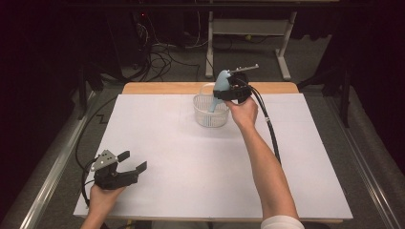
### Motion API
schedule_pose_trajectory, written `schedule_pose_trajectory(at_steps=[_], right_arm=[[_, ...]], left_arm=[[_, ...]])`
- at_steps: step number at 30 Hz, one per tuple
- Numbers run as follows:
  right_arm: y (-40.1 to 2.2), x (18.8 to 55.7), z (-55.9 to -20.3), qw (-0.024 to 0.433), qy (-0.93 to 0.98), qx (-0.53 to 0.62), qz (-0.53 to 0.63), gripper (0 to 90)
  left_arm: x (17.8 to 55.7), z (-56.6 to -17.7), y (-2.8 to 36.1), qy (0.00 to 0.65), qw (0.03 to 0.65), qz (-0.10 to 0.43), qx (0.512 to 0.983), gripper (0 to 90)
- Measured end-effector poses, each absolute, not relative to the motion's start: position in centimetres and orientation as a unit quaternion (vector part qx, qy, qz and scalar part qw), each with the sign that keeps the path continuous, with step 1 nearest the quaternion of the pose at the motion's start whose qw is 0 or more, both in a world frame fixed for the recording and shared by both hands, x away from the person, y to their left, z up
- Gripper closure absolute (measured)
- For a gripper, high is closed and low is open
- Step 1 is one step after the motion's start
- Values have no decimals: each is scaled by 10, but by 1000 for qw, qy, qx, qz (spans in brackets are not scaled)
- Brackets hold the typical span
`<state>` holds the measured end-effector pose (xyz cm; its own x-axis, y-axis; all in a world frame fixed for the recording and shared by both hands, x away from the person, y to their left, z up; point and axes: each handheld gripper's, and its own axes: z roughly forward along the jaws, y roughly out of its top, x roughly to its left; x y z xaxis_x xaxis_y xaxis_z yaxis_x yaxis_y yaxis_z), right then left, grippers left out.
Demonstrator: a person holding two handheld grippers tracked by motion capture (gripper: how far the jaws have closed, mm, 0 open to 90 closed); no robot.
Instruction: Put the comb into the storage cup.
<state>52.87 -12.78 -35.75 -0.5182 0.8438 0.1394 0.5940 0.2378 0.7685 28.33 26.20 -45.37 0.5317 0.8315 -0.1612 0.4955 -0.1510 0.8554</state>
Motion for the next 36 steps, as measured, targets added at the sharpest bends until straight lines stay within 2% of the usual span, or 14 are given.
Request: schedule_pose_trajectory(at_steps=[22,36], right_arm=[[-147,532,-372,127,771,492,383,322],[-145,528,-371,150,778,484,371,254]], left_arm=[[283,-455,262,453,471,178,735,178],[283,-455,264,456,474,179,732,178]])
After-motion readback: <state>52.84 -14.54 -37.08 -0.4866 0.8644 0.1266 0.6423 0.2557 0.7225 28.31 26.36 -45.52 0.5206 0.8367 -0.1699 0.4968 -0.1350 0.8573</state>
